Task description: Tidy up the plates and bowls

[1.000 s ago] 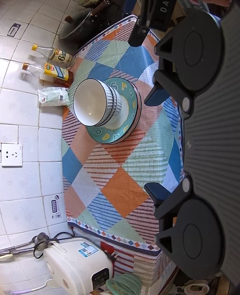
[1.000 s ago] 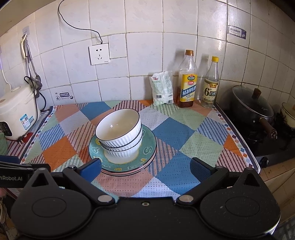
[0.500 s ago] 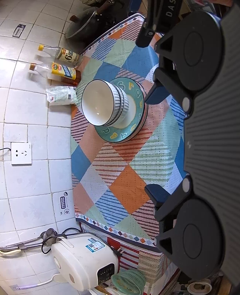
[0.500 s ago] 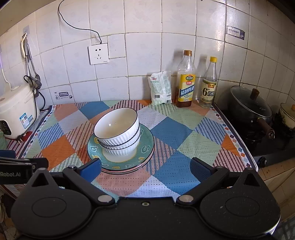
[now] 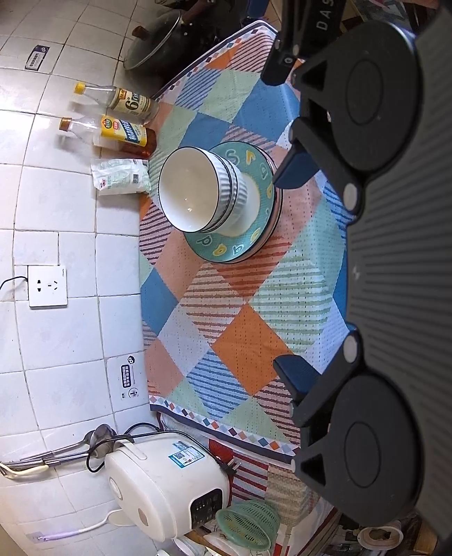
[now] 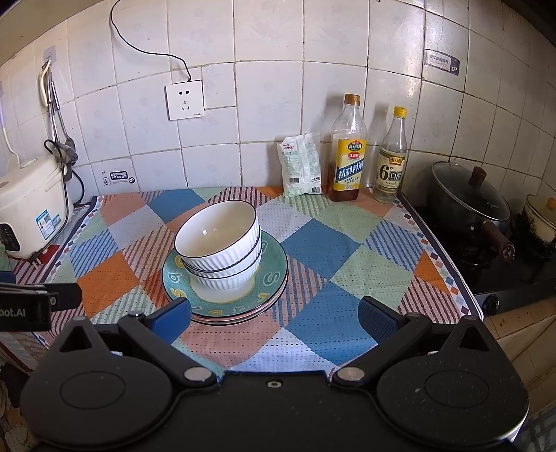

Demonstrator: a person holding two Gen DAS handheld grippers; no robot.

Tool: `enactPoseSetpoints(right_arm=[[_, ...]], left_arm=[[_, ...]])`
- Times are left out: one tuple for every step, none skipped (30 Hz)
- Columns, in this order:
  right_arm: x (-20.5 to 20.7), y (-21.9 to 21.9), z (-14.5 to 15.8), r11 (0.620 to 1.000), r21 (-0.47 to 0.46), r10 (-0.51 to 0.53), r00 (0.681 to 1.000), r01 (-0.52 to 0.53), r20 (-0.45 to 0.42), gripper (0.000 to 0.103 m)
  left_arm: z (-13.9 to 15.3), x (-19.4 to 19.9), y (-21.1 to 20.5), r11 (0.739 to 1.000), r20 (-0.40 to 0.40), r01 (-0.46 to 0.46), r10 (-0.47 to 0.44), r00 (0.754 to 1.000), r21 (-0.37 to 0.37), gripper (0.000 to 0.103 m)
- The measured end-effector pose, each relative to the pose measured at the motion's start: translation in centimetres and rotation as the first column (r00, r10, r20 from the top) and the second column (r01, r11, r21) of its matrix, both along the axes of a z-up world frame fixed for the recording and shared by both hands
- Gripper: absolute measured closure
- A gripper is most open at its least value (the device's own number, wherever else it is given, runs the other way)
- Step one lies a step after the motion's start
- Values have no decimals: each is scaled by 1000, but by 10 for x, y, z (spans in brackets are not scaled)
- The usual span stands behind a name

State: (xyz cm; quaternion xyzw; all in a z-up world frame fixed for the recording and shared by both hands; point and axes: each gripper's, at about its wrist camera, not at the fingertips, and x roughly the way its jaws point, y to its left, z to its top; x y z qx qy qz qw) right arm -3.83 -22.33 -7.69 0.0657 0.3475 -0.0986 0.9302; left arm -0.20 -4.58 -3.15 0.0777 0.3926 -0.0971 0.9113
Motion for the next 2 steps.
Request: enactPoseSetpoints(right_arm=[[1, 0, 0, 1000, 1, 1, 1000, -1, -1, 0], [1, 0, 1, 1000, 0, 3, 1000, -3, -1, 0]], left_arm=[[0, 0, -1, 1000, 2, -2, 2, 1000, -1, 0], [0, 0, -1, 1000, 1, -4, 4, 1000, -1, 0]])
